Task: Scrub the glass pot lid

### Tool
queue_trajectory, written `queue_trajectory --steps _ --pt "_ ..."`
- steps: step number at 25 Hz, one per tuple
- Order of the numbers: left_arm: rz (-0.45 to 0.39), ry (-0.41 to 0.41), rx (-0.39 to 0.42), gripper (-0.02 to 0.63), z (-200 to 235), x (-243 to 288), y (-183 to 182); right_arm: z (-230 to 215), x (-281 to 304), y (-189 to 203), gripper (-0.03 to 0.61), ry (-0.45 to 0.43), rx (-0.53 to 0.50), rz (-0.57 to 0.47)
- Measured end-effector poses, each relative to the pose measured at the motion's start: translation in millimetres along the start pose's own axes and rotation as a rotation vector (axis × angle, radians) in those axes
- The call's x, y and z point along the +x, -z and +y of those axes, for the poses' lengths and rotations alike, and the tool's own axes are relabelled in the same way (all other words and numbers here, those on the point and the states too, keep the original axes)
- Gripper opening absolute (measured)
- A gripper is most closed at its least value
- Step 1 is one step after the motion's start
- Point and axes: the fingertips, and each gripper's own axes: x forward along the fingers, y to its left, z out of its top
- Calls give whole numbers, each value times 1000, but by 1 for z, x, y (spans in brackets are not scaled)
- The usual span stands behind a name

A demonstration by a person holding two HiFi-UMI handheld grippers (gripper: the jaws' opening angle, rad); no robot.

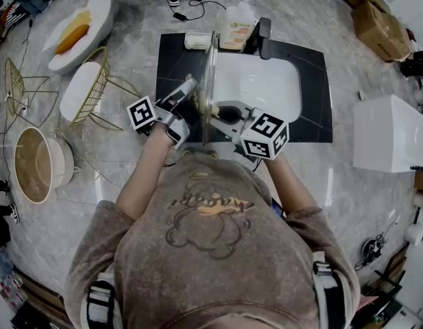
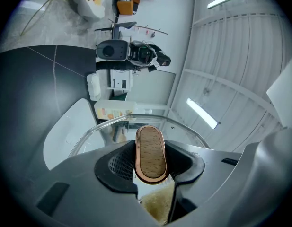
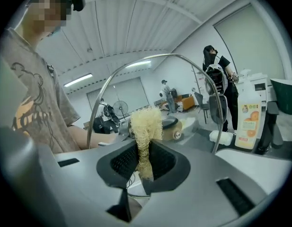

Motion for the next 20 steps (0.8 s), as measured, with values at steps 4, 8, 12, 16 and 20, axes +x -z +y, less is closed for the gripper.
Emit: queue_trajectory --steps 4,8,12,16,20 --pt "2 -7 -2 181 1 1 2 -4 -5 -17 52 19 -28 -30" --pt "7 -13 -2 181 2 2 6 -14 -7 -27 52 42 -27 -65" --pt "6 -24 2 181 4 4 6 -27 -6 -31 52 62 17 -101" --pt "14 -25 12 181 4 4 10 -41 -3 -25 52 85 60 -110" --pt "23 -25 13 181 4 5 14 -56 1 -17 52 116 92 -93"
